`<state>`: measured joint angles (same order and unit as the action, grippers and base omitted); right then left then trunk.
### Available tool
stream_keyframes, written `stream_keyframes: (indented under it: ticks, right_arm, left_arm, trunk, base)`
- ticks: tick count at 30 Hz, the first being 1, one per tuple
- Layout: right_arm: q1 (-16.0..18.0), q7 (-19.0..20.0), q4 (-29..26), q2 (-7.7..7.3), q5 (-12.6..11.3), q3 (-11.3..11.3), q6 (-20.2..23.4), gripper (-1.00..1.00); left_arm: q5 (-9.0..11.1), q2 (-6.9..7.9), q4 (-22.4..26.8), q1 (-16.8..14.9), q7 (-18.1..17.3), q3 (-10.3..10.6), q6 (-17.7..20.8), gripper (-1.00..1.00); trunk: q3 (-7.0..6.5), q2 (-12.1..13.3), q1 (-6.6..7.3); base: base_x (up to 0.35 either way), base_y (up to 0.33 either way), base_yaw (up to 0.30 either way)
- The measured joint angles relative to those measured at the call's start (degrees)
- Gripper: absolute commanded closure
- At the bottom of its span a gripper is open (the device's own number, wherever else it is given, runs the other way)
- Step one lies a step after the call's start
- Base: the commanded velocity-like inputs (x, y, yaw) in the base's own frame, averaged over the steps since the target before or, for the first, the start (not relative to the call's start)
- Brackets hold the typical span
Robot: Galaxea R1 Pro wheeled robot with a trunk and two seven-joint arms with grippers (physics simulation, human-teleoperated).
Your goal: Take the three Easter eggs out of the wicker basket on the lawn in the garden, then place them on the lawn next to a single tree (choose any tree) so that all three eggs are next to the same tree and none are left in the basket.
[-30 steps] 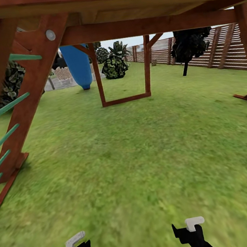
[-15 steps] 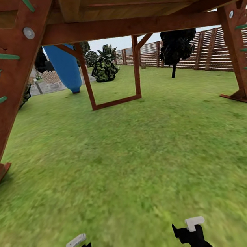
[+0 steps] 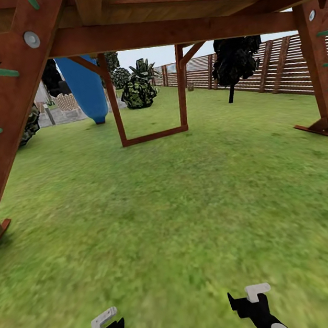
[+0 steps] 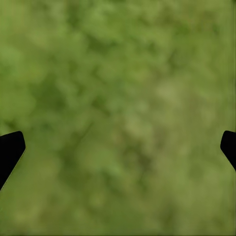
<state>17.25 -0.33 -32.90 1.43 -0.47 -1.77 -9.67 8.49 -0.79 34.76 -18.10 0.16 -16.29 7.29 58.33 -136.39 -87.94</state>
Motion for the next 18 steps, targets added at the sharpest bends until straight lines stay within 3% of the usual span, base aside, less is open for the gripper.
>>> stream_keyframes:
  ticks: [18]
  right_arm:
    - [0.0, 0.0, 0.0, -0.01, 0.0, 0.0, 0.0, -1.0]
  left_arm:
    - [0.0, -0.06, 0.1, 0.0, 0.0, 0.0, -0.4, -1.0]
  trunk:
    - [0.0, 0.0, 0.0]
  base:
    - [0.0, 0.0, 0.0]
